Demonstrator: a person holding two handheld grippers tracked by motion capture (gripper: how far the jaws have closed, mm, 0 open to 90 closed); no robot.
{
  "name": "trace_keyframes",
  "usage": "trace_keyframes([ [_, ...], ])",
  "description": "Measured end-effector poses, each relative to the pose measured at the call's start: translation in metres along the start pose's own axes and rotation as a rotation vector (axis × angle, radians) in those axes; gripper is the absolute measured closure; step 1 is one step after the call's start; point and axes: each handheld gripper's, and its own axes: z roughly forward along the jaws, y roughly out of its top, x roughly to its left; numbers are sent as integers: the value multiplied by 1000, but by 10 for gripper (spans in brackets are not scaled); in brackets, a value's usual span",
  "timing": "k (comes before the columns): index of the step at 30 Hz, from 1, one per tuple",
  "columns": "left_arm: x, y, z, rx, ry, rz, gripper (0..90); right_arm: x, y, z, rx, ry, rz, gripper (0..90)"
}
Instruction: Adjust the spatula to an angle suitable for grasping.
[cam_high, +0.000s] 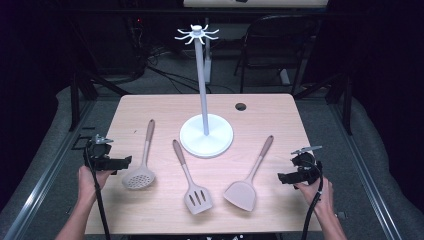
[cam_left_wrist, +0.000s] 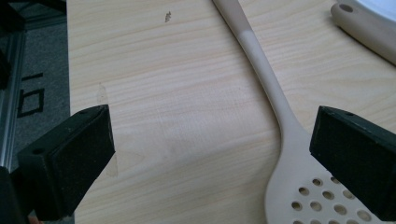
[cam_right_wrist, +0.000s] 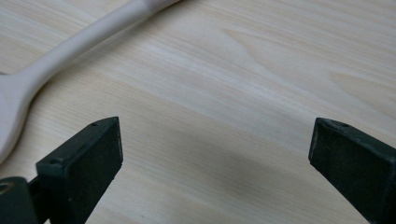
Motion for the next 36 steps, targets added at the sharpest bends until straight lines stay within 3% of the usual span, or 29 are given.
trace_keyframes([
  [1, -1, 0, 1, 1, -1, 0, 0, 0, 0, 0, 0, 0, 0, 23],
  [4, -2, -1, 5, 14, -20, -10, 0, 1, 2, 1, 0, 59, -9, 0],
  [8, -5, 0, 6, 12, -17, -2, 0, 2, 2, 4, 4, 85, -23, 0],
  [11, -6, 3, 8, 8, -24, -2, 0, 2, 1, 9, 39, 112, -34, 3],
  [13, -10, 5, 12, 17, -31, 19, 0, 1, 0, 8, 29, 131, -11, 28],
  [15, -12, 7, 14, 20, -14, 65, 0, 1, 0, 6, 30, 140, 27, 21],
  [18, -14, 9, 14, -1, -1, 80, 0, 3, 0, 5, 40, 162, 65, 20],
  [21, -14, 7, 17, 5, -28, 76, 0, 6, 1, 5, 46, 149, 76, 28],
  [24, -14, 4, 19, 30, -35, 101, 0, 12, 8, 6, 39, 146, 83, 50],
  [29, -13, 7, 18, 0, -21, 100, 0, 24, 19, 12, 37, 127, 85, 76],
  [36, -12, 8, 20, 18, -18, 89, 0, 40, 34, 17, -2, 119, 87, 147],
])
